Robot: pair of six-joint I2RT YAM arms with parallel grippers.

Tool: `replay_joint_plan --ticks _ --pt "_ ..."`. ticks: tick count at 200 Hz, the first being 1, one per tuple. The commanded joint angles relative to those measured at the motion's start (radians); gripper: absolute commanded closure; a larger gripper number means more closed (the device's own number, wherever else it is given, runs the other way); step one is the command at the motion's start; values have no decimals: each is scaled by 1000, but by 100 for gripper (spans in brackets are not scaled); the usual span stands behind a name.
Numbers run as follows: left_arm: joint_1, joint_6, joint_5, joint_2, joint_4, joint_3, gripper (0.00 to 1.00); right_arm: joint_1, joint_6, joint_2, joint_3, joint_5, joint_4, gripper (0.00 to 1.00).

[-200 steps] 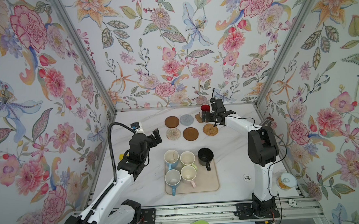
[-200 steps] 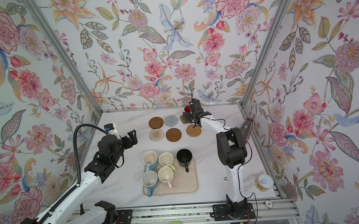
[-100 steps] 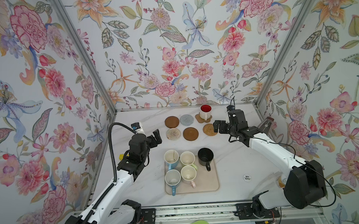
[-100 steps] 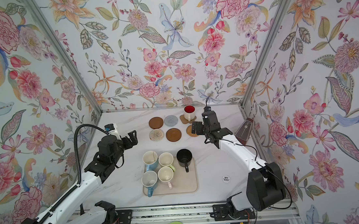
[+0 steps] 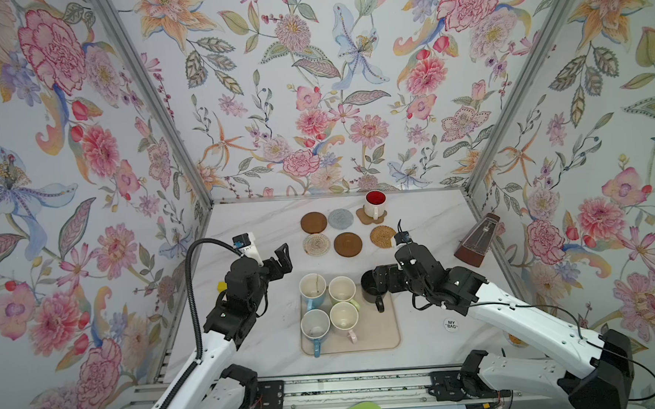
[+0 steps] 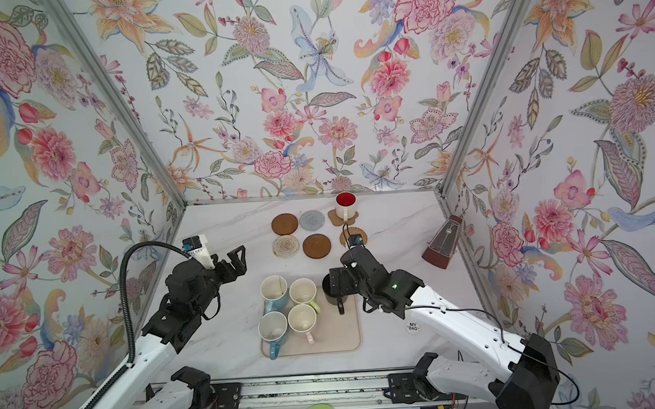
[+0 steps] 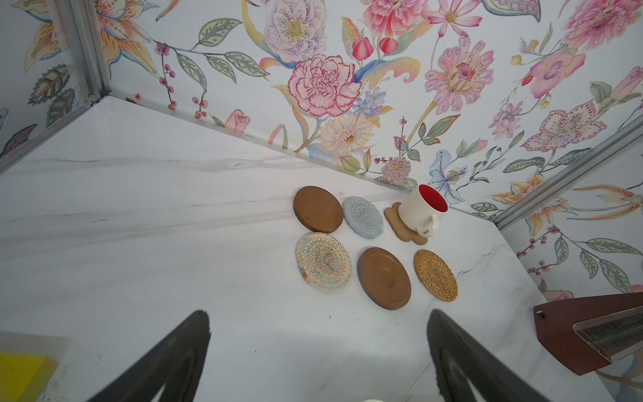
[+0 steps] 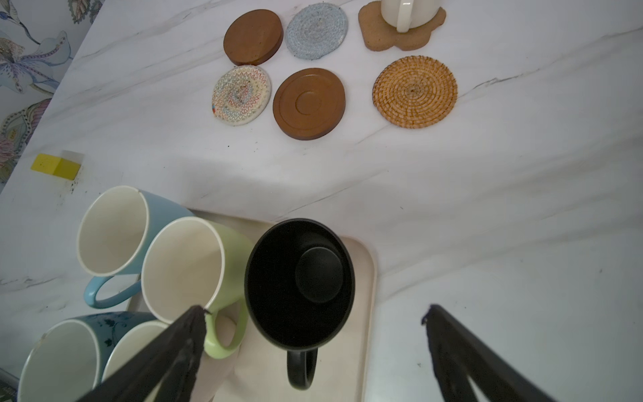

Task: Place cups on coasters
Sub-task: Pick up the cup from the tray.

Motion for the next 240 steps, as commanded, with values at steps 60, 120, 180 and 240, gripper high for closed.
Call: replay_joint_plan --ticks 60,120,180,240 --pt "10 -9 20 -31 -4 -48 1 180 211 10 -129 65 -63 18" --pt "10 -10 24 -22 0 -37 1 179 188 110 -132 34 11 38" --pt "11 -14 16 -17 3 -42 1 176 184 148 -141 33 42 45" --pt "12 -14 19 -6 12 -42 1 167 171 198 -132 43 47 53"
